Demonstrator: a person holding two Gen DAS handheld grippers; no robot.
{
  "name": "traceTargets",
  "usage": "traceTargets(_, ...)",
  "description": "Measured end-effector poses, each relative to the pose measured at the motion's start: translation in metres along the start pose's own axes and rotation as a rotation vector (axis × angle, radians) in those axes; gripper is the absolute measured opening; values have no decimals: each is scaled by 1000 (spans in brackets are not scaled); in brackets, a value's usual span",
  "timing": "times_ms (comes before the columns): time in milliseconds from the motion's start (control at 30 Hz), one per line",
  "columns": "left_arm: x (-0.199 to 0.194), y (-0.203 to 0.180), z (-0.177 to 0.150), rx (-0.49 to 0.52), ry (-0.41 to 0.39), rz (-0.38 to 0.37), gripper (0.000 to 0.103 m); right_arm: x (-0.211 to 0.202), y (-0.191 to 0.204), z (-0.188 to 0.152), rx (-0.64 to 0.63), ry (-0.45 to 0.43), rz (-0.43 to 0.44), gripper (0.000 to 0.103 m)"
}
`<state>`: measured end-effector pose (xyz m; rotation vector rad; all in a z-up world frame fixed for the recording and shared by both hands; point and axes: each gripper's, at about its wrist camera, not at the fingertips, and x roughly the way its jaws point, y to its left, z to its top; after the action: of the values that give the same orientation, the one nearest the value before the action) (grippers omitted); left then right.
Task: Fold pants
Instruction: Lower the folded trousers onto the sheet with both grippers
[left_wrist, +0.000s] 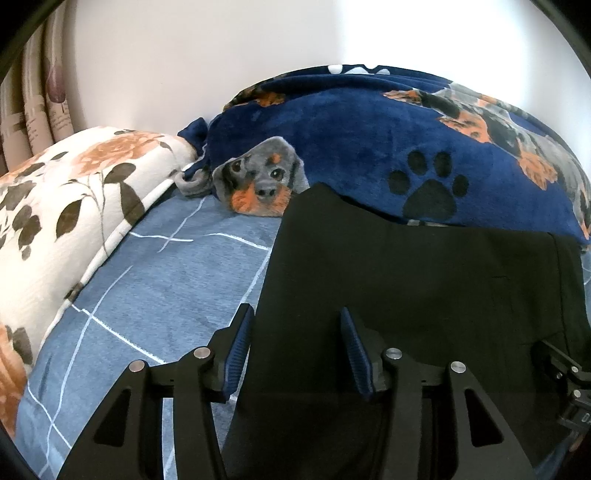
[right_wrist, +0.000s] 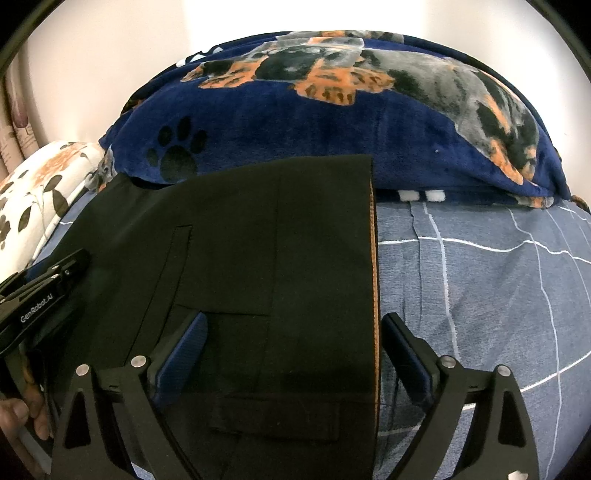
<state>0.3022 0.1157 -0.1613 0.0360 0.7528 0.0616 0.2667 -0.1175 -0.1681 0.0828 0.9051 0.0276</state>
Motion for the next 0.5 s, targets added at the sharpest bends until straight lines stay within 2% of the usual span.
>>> traceTargets(500,-1,0,0,0,-1,2,51,0,-1,0,1,-2,1,93)
